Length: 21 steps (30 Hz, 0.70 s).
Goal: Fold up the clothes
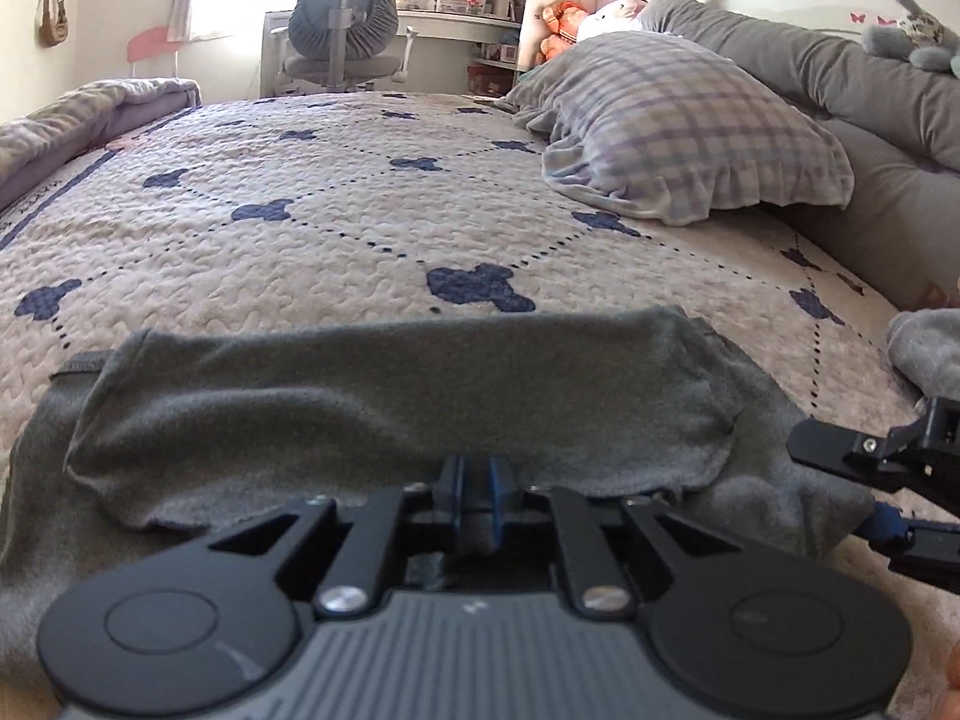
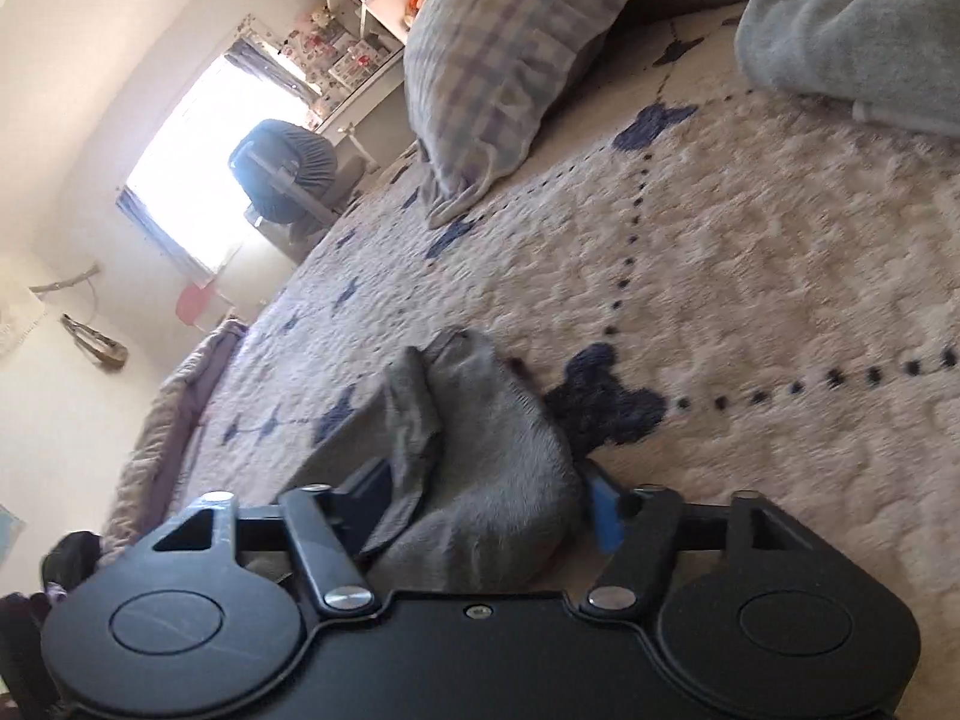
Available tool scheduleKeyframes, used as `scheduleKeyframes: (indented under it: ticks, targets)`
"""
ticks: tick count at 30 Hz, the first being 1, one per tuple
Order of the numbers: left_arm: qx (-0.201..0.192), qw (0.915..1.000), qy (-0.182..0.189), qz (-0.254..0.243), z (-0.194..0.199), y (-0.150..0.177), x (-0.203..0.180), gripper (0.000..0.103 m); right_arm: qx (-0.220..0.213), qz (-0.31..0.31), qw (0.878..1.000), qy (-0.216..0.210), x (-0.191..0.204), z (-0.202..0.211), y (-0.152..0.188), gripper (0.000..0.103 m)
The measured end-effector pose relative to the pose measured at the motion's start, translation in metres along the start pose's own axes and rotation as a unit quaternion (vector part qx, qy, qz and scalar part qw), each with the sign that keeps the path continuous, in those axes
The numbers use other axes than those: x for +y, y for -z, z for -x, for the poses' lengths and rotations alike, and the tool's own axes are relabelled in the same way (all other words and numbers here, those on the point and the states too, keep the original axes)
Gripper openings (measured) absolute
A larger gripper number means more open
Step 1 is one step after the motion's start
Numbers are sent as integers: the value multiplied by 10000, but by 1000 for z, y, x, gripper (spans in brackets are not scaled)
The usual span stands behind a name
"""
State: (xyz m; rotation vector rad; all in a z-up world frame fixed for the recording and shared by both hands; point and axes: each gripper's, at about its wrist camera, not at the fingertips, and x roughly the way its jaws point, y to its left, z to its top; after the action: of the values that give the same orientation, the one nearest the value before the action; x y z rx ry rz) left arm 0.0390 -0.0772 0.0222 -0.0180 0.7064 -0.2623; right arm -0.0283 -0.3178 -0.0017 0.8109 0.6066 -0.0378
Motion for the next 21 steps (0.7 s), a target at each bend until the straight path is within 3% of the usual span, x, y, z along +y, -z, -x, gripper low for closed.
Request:
scheduleKeyframes:
  ticks: [2, 4, 10, 12, 15, 18, 21]
  targets:
    - [-21, 10000, 0, 30, 0, 1, 1, 10, 59, 81, 9999, -3, 7, -2, 2, 22]
    - [-47, 10000, 42, 77, 0, 2, 3, 10, -5, 135, 9999, 80, 11, 1, 4, 16]
    - [47, 9987, 300, 398, 4, -1, 14, 11, -242, 283, 9993, -45, 21, 14, -4, 12]
    - [131, 9940, 702, 828, 11, -1, 28, 28, -317, 383, 9987, -128, 30, 17, -5, 11]
    - [179, 9851, 1151, 1267, 26, 6, 52, 42, -517, 815, 9949, -301, 53, 25, -6, 11]
    - [141, 9819, 1069, 1556, 53, 15, 84, 43, -708, 1563, 9833, -599, 91, 31, 3, 11]
    - [-203, 9699, 993, 2215, 90, 23, 136, 46, -634, 2401, 9637, -983, 142, 24, 27, 11]
